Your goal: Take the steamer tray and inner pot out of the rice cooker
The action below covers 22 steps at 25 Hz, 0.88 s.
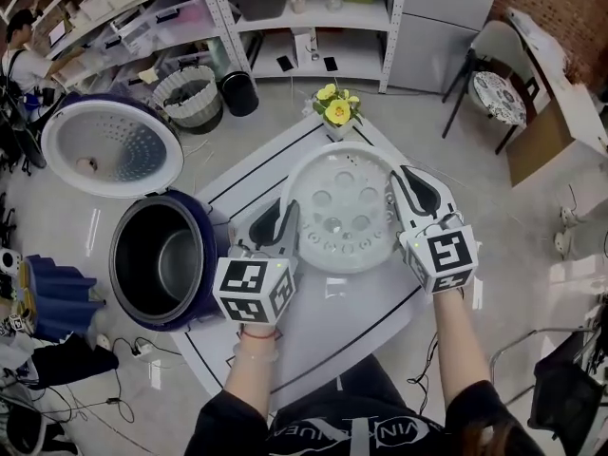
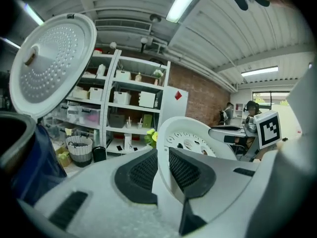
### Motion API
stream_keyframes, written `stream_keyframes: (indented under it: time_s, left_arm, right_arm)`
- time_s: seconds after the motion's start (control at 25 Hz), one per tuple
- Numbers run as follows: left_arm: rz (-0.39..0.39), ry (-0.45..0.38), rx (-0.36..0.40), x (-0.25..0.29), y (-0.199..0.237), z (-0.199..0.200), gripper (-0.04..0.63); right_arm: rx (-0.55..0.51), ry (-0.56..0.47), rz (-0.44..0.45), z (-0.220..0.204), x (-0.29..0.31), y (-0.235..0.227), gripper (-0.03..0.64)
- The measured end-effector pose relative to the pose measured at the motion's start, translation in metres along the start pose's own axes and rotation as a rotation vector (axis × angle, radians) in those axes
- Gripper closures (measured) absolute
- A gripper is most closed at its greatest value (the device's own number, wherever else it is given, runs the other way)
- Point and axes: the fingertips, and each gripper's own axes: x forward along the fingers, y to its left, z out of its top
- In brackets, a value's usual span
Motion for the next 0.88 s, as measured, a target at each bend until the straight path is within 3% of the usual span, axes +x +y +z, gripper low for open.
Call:
stream_keyframes:
  time_s: [0.52,0.88]
  left_arm:
    - [0.111,0.152,-0.181,0.074,0.057,-0.089,0.535]
    - [0.176,0.201,-0.202,0.11,0.085,-0.11,0.535]
  right_arm:
    - [0.12,0.217,0.079,-0.108,0.077,0.003,0.566]
    - [0.176,0.303,0.11,-0.147,0.12,-0.001,0.566]
